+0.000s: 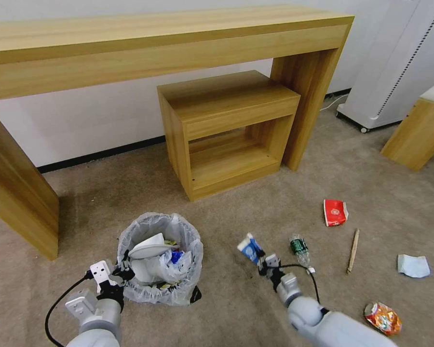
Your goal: Pick up the trash bin and place the garbage on the floor into it.
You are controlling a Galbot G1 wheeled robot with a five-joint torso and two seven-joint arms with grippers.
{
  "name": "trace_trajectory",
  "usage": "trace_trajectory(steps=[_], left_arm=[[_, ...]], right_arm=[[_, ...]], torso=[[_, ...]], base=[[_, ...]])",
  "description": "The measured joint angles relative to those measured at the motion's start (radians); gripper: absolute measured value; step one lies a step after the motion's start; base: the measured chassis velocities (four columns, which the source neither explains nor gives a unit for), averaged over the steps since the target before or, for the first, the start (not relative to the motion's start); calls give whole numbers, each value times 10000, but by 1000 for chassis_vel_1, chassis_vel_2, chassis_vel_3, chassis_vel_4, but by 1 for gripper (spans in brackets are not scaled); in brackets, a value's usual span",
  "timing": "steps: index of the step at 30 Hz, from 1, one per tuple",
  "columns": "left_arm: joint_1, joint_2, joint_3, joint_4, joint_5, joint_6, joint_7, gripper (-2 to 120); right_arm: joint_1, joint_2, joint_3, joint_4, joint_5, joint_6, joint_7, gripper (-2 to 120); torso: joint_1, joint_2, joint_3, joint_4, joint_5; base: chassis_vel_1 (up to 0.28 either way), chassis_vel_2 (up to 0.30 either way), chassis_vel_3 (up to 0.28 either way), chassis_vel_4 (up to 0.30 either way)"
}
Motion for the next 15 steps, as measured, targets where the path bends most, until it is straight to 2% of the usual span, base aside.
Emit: trace_trajectory(steps=[2, 3, 5, 7, 8, 10, 11, 13, 15], left_arm=[[0, 2, 2, -15, 3, 0, -1, 1], [0, 2, 2, -15, 3, 0, -1, 1], [32, -5, 54, -57, 47, 11, -5, 1], [44, -8, 83, -70, 68, 22, -5, 1], [66, -8, 117, -100, 100, 42, -9, 1], [121, 0, 186, -163, 157, 81, -18, 1], [121, 0, 186, -163, 157, 81, -18, 1], [227, 12, 254, -278, 199, 126, -25, 1], [254, 10, 256, -325, 212, 133, -31, 1]], right_arm=[[11, -354, 326, 673, 222, 614, -865, 0], [11, -354, 326, 673, 222, 614, -865, 0], [158, -904, 628, 1715, 792, 1229, -2200, 0], [232, -1056, 644, 2042, 1011, 1336, -2529, 0], [392, -1325, 649, 2588, 1430, 1436, -3123, 0], [840, -1643, 433, 3258, 1978, 1592, -3805, 0], [840, -1643, 433, 3258, 1978, 1592, -3805, 0], [1663, -1965, -154, 3955, 2562, 1662, -4438, 0], [1967, -2033, -420, 4214, 2760, 1663, -4592, 0]], torso=[[0, 0, 0, 0, 7], [0, 0, 0, 0, 7], [0, 0, 0, -1, 2], [1, 0, 0, 0, 4], [0, 0, 0, 0, 4], [0, 0, 0, -1, 3], [0, 0, 0, -1, 3], [0, 0, 0, 1, 2], [0, 0, 0, 2, 1]], base=[[0, 0, 0, 0], [0, 0, 0, 0], [0, 0, 0, 0], [0, 0, 0, 0], [0, 0, 0, 0], [0, 0, 0, 0], [0, 0, 0, 0], [0, 0, 0, 0], [0, 0, 0, 0]])
